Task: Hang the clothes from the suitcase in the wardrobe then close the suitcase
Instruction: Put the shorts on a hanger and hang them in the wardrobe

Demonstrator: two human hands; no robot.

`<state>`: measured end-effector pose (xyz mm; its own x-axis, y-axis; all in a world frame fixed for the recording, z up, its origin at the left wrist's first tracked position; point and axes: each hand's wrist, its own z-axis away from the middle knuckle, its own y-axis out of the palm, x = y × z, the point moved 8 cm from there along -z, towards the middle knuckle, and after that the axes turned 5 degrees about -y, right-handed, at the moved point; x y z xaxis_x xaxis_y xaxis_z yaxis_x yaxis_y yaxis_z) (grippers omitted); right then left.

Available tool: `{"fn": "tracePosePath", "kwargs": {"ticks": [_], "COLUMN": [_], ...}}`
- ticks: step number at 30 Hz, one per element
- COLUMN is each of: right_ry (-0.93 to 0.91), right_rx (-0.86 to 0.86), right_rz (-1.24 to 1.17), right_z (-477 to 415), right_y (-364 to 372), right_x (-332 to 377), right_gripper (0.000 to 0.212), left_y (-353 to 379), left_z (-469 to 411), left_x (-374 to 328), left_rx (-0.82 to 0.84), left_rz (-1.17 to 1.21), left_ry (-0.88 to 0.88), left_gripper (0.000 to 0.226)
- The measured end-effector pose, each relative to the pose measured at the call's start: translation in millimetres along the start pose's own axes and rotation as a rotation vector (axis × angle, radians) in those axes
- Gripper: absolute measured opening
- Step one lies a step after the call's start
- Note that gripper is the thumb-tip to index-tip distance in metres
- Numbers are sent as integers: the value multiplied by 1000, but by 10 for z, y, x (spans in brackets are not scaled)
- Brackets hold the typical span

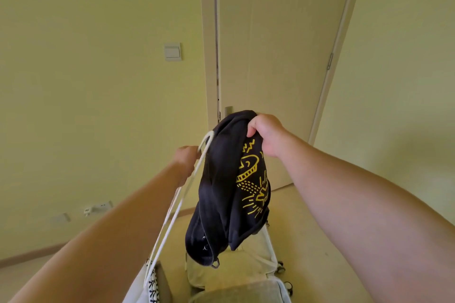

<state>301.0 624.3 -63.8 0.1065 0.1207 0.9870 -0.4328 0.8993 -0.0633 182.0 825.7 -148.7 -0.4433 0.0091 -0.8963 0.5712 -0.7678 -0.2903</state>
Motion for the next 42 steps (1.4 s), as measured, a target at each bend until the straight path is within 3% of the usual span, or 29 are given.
{"fn": "tracePosePath", "kwargs": {"ticks": [3,6,8,10,12,13,16,18,21,24,27,29,30,33,37,39,42], "right_ry": [9,23,61,79,91,83,4,-13,22,9,-12,-12,-5,21,83,48,5], "right_rx": [-97,-132,-157,-136,11,116,293,354,429,453,460,428,413,404,544,568,487], "right_rz": [-61,-47,111,436,734,750,442,338,398,398,235,177,165,151,255,354,487], "right_z": [-17,-43,-57,-42,11,31,50,-3,29,22,12,30,60,154,232,203,121], "right_y": [-194,-321,-401,-476,-387,-297,-1,130,221,250,344,406,441,552,608,568,499], "right_x": [-1,-33,-92,-136,-209,-249,-249,-262,-322,-336,-277,-234,-216,-173,-224,-233,-267], "right_gripper": [32,29,31,38,58,72,92,81,52,50,49,51,41,16,18,25,60], "left_y": [202,291,292,256,280,323,495,589,606,529,446,383,335,152,-284,-505,-611], "left_z": [18,18,13,2,44,86,101,75,124,209,144,49,18,-76,-119,-63,93], "left_x": [131,67,-59,-244,-492,-613,-827,-899,-929,-911,-796,-677,-616,-507,-587,-638,-768], "left_rx": [196,251,252,244,288,321,308,300,341,330,325,364,359,171,-257,-435,-605], "left_rz": [135,106,115,158,124,51,-137,-209,-287,-234,-212,-70,-4,-3,-255,-435,-616], "left_ry": [-129,-112,-63,3,89,130,177,195,203,168,78,40,25,38,196,282,460], "left_gripper": [5,9,16,20,24,25,21,10,15,19,22,22,23,39,44,39,39]}}
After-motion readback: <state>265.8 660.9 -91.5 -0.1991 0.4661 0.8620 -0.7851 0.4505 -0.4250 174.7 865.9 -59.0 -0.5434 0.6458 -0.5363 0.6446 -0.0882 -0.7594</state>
